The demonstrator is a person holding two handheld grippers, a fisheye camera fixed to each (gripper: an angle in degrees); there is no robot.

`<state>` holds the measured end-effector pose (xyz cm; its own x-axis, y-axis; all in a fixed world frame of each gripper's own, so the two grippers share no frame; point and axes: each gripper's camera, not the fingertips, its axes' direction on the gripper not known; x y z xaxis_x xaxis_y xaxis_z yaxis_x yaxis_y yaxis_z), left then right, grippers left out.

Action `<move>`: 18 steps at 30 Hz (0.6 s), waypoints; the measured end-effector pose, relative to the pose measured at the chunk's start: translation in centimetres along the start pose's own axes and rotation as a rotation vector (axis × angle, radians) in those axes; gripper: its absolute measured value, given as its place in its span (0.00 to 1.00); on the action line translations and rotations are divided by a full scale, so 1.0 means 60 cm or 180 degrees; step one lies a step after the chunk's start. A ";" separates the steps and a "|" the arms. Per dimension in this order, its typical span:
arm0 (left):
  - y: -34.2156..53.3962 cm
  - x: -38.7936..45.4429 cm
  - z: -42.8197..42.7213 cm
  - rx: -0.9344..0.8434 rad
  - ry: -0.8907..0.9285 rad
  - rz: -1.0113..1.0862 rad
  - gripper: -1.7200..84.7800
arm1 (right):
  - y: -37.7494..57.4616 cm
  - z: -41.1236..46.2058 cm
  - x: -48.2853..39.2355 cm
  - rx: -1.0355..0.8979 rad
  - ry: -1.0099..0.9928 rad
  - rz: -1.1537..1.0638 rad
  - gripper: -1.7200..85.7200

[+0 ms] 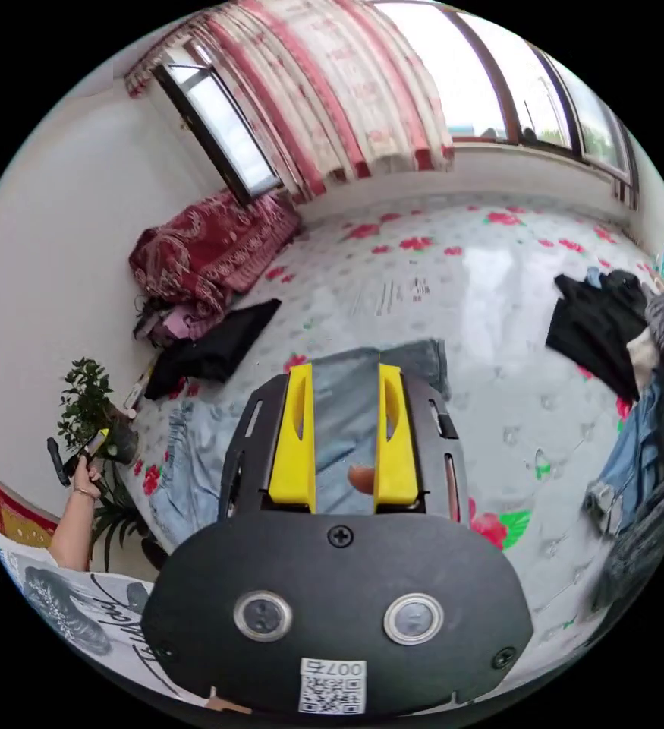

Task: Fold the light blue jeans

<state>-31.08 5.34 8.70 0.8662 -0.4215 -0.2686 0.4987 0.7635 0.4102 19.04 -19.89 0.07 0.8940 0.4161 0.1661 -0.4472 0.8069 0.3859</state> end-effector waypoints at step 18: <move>0.044 0.033 0.129 -0.1536 -0.0087 -0.0530 0.01 | 0.055 0.094 0.064 -0.0279 0.0158 0.0559 0.03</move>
<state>-27.81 2.74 16.03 0.7799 -0.5644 -0.2705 0.5640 0.8211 -0.0871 21.15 -18.01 7.11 0.8007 0.5721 0.1779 -0.5987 0.7526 0.2741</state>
